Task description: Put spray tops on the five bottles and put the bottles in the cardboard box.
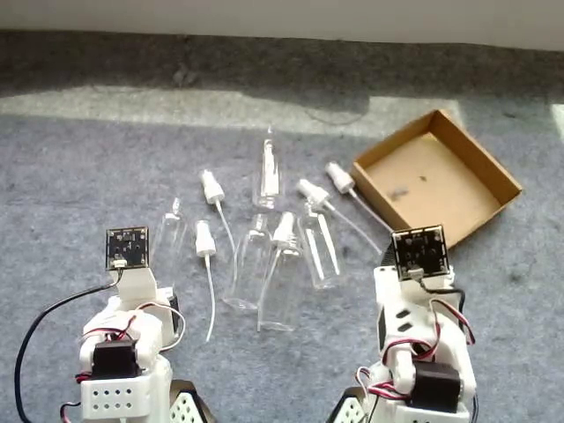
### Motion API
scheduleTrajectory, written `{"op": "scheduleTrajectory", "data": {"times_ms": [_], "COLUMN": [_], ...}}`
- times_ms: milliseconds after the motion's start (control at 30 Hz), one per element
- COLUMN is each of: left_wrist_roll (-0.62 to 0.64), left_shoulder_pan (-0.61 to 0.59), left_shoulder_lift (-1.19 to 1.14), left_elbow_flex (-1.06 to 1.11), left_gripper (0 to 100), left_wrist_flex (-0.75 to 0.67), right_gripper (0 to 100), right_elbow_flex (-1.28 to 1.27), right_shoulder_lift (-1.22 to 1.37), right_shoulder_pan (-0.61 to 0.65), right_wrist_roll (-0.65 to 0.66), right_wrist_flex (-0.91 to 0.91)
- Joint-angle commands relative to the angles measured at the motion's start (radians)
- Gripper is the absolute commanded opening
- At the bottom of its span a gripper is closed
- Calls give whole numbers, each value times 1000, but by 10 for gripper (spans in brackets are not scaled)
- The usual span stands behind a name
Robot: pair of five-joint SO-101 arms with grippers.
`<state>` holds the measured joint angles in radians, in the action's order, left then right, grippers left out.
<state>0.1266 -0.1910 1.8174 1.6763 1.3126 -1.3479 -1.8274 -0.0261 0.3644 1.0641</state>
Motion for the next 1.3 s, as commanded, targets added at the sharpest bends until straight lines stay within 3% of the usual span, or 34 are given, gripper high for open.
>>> {"op": "scheduleTrajectory", "data": {"times_ms": [0, 233, 433, 533, 700, 833, 1000, 1267], "left_wrist_roll": [-6, -6, -6, -6, -6, -6, -6, -6], "left_shoulder_pan": [-13, -13, -13, -13, -13, -13, -13, -13], "left_shoulder_lift": [-7, -7, -7, -7, -7, -7, -7, -7], "left_elbow_flex": [19, 19, 19, 19, 19, 19, 19, 19], "left_gripper": [5, 5, 5, 5, 5, 5, 5, 5], "left_wrist_flex": [6, 6, 6, 6, 6, 6, 6, 6], "right_gripper": [7, 7, 9, 74, 212, 214, 214, 214], "right_elbow_flex": [191, 469, 634, 710, 843, 970, 1144, 1511], "right_shoulder_lift": [64, 513, 835, 969, 1208, 1394, 1633, 2014], "right_shoulder_pan": [-13, 25, 171, 214, 317, 367, 387, 444], "right_wrist_roll": [15, 9, -18, -98, -109, -126, -244, -252], "right_wrist_flex": [47, 127, 206, 208, 245, 259, 283, 450]}}
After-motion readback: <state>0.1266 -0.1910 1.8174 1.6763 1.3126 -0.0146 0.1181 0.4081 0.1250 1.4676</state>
